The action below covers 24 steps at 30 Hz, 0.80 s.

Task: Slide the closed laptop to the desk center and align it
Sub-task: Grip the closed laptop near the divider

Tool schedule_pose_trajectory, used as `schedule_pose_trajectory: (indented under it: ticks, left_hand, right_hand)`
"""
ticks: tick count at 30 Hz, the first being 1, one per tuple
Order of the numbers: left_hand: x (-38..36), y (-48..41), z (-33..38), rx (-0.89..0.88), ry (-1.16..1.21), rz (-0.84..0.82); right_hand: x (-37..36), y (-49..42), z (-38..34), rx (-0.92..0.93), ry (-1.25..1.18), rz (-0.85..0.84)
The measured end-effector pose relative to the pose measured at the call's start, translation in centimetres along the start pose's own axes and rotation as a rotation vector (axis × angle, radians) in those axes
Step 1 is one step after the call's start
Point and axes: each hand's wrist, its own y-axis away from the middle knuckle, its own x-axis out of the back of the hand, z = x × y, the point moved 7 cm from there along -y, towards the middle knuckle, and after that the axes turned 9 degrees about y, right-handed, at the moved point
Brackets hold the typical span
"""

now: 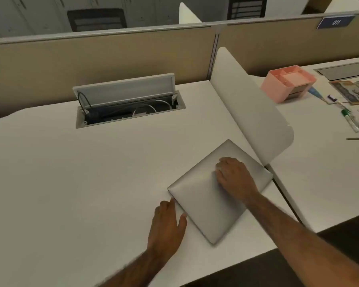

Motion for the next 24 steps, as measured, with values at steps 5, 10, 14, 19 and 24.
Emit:
schedule_pose_trajectory:
  ticks: [5,10,14,19,24]
  left_hand:
    - [-1.2,-1.2,0.8,0.287,0.512,0.012]
    - [-2.5,-0.8,1.8,0.482,0.717,0.028]
    - [-2.8,-0.2,2.1,0.558,0.727,0.073]
    - [-3.0,-0.1,3.0,0.59,0.722,0.096]
    - [-3.1,-0.2,2.7,0.653,0.75,0.167]
  right_hand:
    - [0.7,-2.4,7.9,-0.283,0.011,-0.08]
    - [-1.1,-3.2,11.7,-0.45,-0.086,-0.318]
    - [-2.1,-3.3,12.7,-0.528,-0.139,-0.408]
    - [-2.7,-3.8,13.1,-0.542,-0.156,-0.427]
    - [-2.7,-4.1,13.1,-0.563,-0.239,-0.437]
